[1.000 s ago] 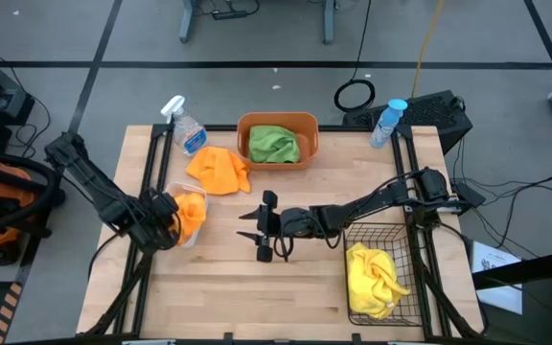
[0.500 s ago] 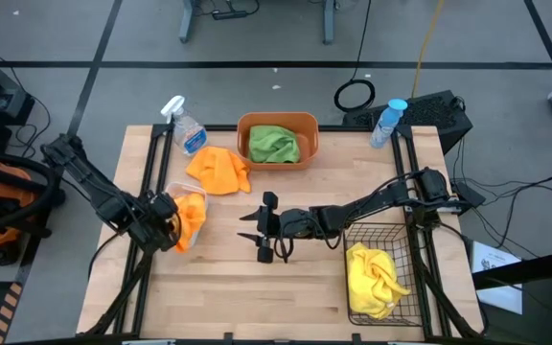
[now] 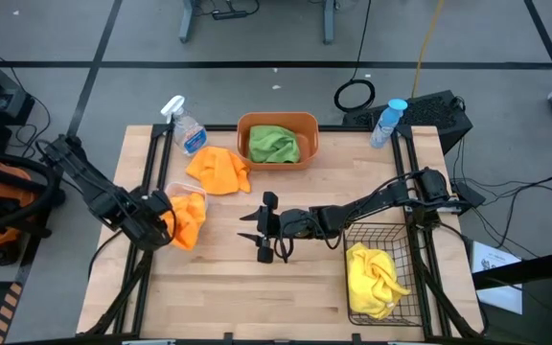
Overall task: Sort microfiber towel by color & place in baskets
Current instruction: Put the bottom orange microfiber cloth into the white bin
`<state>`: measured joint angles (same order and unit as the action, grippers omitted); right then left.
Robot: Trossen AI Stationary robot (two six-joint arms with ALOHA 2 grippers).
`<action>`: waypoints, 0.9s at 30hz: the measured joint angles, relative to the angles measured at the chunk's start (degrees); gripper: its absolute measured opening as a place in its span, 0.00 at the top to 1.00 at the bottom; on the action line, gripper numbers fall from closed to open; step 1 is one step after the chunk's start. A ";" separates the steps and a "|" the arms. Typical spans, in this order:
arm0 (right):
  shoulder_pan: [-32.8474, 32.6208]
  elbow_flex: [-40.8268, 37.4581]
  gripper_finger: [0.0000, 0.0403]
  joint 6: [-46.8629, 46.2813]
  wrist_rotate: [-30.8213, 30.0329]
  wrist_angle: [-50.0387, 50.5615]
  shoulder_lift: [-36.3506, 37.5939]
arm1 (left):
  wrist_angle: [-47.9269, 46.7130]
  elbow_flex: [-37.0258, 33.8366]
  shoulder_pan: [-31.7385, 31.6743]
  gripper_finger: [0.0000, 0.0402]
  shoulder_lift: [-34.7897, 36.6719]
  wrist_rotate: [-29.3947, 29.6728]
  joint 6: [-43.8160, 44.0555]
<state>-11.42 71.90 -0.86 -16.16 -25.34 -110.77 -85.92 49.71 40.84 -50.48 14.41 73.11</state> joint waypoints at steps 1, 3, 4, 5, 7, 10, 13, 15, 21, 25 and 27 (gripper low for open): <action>0.00 0.00 0.54 0.00 0.01 -0.01 -0.01 | -0.16 0.00 -0.17 0.52 -0.46 -0.77 -0.20; 0.02 0.00 0.54 0.00 -0.01 -0.03 0.01 | -0.50 -0.02 -0.60 0.49 -1.11 -3.12 -1.42; 0.02 0.00 0.54 0.01 0.01 -0.03 -0.01 | -0.55 -0.02 -0.84 0.47 -1.33 -4.77 -2.35; 0.04 0.00 0.54 0.00 0.01 -0.03 0.00 | -0.58 -0.02 -1.10 0.44 -1.64 -6.97 -3.60; 0.00 0.00 0.54 0.00 0.02 -0.03 0.01 | -0.54 -0.03 -1.59 0.39 -2.07 -12.33 -5.81; -0.27 0.00 0.54 0.00 -0.01 -0.05 0.00 | -0.45 -0.04 -2.08 0.34 -1.99 -20.10 -7.50; -0.31 0.00 0.54 0.05 0.00 -0.05 0.01 | -0.18 -0.03 -2.26 0.32 -1.71 -25.86 -7.74; -0.33 0.00 0.54 0.09 0.01 -0.07 -0.01 | -0.15 0.49 -2.26 0.32 -1.55 -28.37 -7.97; -0.33 0.00 0.54 0.24 0.02 -0.05 -0.01 | -1.18 4.85 -2.21 0.32 -1.53 -28.43 -7.71; -0.33 0.00 0.54 0.25 0.02 0.05 -0.01 | 0.47 7.61 -2.21 0.32 -1.51 -20.75 -7.90; -0.33 0.00 0.54 0.38 0.02 0.08 0.00 | 1.37 7.76 -2.21 0.32 -2.25 -16.33 -7.91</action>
<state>-11.75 71.90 -0.48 -16.14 -25.26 -110.76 -84.55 57.47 38.63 -52.73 -1.92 65.20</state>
